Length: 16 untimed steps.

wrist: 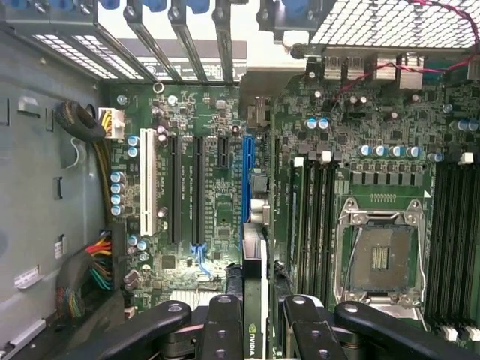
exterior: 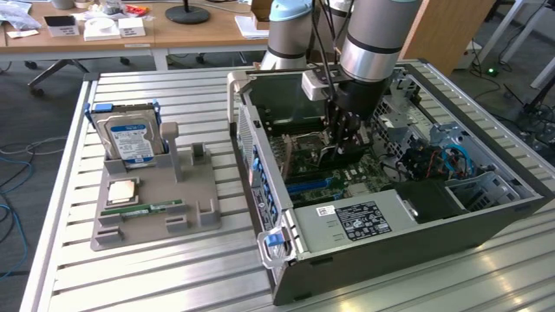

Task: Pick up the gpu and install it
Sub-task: 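Insert the gpu into the slot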

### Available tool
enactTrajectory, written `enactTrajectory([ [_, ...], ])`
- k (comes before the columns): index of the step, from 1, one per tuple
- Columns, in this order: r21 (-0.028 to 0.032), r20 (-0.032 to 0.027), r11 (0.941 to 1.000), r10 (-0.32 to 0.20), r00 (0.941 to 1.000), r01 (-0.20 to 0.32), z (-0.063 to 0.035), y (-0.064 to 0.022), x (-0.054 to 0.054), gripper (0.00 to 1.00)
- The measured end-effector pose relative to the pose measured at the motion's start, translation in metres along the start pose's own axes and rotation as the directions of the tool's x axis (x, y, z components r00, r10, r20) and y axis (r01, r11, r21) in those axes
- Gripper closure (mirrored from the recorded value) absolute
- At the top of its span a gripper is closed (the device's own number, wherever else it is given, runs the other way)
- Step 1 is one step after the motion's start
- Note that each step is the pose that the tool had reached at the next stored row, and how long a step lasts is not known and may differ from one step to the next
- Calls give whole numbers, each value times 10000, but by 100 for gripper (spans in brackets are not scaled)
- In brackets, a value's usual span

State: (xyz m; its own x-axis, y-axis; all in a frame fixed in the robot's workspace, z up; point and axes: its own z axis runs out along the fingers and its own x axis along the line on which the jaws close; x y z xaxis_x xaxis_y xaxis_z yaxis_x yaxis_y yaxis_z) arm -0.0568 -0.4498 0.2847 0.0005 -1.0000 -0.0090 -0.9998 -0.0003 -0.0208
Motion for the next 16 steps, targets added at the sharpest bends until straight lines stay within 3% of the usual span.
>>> enactTrajectory([
  [6,47,1,10000,-42,10000,42,-1,55,25,74],
  [16,69,1,9999,-109,9999,109,42,100,49,74],
])
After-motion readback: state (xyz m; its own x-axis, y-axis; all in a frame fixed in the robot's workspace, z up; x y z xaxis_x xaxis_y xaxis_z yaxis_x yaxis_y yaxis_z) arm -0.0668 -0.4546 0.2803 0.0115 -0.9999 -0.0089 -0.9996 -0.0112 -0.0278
